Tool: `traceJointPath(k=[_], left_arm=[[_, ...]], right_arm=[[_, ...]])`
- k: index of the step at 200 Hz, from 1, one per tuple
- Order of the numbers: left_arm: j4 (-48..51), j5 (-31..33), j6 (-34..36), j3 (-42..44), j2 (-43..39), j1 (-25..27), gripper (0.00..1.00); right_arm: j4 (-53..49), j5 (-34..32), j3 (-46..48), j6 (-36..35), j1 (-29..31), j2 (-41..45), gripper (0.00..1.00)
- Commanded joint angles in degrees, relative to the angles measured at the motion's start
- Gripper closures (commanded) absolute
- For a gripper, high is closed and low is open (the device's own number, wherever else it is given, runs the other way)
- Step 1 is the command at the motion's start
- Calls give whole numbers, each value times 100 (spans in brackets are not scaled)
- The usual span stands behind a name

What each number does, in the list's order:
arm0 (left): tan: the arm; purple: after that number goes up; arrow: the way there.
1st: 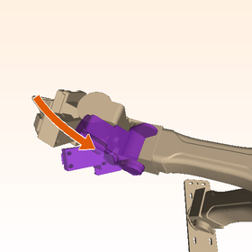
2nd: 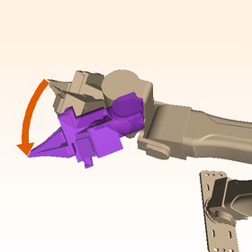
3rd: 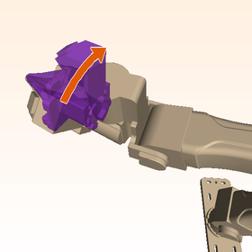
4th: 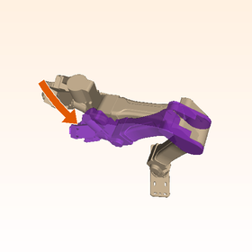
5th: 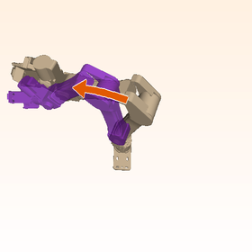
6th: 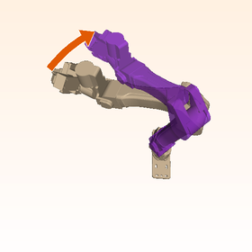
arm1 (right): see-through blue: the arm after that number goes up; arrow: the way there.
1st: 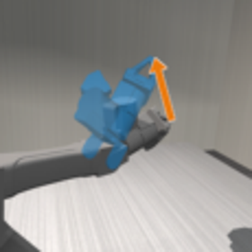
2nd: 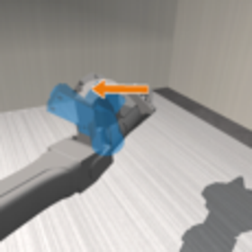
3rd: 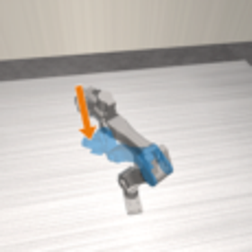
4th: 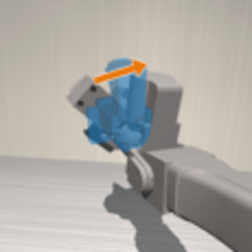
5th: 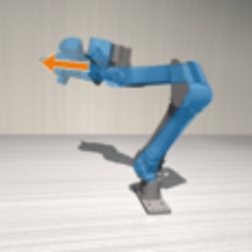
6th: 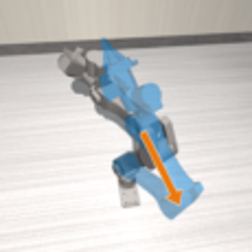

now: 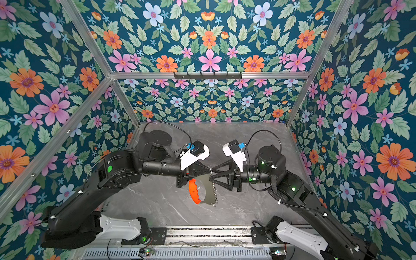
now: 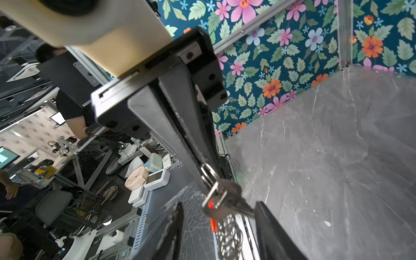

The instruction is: Remove the keys from the keyring

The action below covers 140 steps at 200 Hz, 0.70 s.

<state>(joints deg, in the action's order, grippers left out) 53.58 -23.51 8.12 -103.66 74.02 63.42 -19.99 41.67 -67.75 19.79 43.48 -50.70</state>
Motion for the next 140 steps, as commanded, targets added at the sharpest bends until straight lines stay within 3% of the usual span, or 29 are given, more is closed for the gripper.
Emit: traceJointPath(k=[1, 75, 111, 140], left_arm=[[-190, -84, 23, 4, -10, -3, 100], [-367, -44, -31, 85, -133, 4, 100], [-307, -51, -41, 31, -81, 3, 100], [-331, -40, -48, 3, -89, -2, 100]], right_arm=[[414, 87, -56, 50, -4, 8, 49], [313, 422, -72, -32, 2, -186, 49], [260, 394, -90, -55, -3, -195, 66], [238, 394, -98, -54, -1, -213, 68]])
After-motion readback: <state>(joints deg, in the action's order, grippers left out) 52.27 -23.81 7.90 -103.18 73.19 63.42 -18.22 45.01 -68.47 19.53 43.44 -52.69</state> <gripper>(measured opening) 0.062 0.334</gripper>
